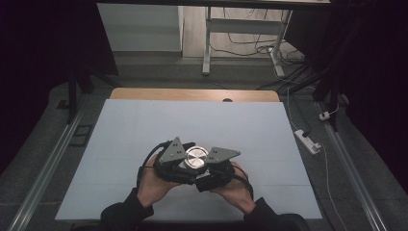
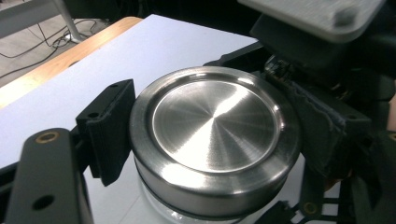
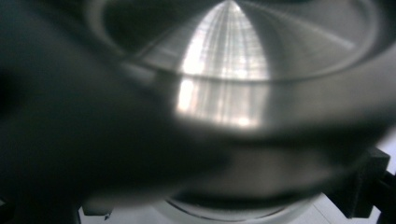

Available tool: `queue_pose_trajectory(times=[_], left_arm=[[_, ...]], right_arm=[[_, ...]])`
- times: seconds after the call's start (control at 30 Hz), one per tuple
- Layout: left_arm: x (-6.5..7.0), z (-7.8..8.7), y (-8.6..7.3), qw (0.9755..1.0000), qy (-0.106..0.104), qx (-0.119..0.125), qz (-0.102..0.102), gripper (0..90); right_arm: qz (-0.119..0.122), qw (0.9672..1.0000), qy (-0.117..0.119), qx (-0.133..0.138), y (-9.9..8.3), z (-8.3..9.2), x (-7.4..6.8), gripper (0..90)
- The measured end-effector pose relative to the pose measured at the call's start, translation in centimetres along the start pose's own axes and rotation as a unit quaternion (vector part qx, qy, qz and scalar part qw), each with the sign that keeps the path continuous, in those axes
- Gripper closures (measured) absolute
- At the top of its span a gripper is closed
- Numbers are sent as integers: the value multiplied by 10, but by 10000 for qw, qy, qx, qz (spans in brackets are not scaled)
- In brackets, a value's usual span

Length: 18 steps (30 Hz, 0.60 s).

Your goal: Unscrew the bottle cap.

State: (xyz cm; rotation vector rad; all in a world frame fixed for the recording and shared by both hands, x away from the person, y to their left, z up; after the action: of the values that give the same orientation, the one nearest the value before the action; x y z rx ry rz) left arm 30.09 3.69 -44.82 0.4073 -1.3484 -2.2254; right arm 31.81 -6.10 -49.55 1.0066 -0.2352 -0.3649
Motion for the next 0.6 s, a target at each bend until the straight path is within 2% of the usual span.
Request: queue_pose_trajectory(times=[0.23,0.6], left_arm=[[-10,11,0,9997,-189,107,73,207],[-15,22,-4,9996,-255,73,83,207]], right_arm=[[-29,10000,-19,43,0,3,6,146],[34,10000,-12,37,-1,7,13,146]])
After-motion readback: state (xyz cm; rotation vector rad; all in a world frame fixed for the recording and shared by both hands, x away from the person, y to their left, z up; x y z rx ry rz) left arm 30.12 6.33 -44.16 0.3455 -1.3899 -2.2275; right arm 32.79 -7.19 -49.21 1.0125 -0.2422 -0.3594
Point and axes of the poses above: each handheld gripper's, and its own axes: z roughly backward along the jaws, y roughly out of its top, x roughly to its right, the point moved 6 cm from there along -z, roughly forward along the jaws, and after that the axes turned 2 degrees about z, right-handed, at the moved point
